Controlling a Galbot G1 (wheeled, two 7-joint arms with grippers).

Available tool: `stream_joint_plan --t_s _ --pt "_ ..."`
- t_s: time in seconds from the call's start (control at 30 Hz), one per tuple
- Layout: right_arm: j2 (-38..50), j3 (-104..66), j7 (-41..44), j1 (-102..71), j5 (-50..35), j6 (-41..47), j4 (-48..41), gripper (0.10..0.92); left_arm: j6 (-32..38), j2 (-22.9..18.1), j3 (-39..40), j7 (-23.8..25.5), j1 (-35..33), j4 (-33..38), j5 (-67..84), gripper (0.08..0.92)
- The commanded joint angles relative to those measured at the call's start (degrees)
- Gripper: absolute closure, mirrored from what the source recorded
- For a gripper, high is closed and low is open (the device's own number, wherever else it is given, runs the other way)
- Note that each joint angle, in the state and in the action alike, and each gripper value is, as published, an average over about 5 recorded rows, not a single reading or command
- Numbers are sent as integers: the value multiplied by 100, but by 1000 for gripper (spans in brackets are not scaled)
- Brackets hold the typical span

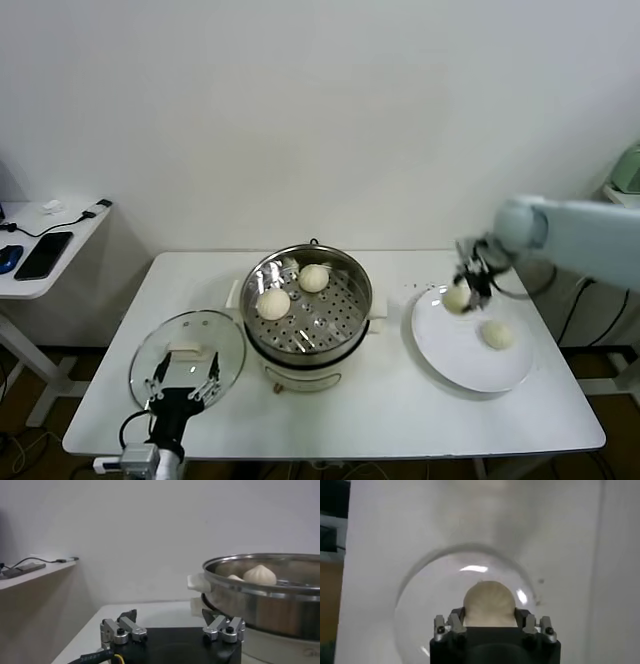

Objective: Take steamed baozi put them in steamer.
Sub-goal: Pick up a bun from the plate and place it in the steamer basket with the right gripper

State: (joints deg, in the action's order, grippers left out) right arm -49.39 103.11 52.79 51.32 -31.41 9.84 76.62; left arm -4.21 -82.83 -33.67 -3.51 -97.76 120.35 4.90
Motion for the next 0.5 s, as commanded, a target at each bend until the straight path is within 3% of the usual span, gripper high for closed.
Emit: stream_joint_plan --t_s 0.03,0.2,0.5 --pt "-1459 -142 605 1590 -404 -1292 152 365 -5 5 2 0 2 11 -1 177" --pt "-2251 -607 599 1248 -117 -2355 432 364 -22 10 -2 7 -10 41 -7 177" --pt "-3078 -874 624 -4 897 -3323 308 372 -29 12 -31 8 -47 42 -33 177"
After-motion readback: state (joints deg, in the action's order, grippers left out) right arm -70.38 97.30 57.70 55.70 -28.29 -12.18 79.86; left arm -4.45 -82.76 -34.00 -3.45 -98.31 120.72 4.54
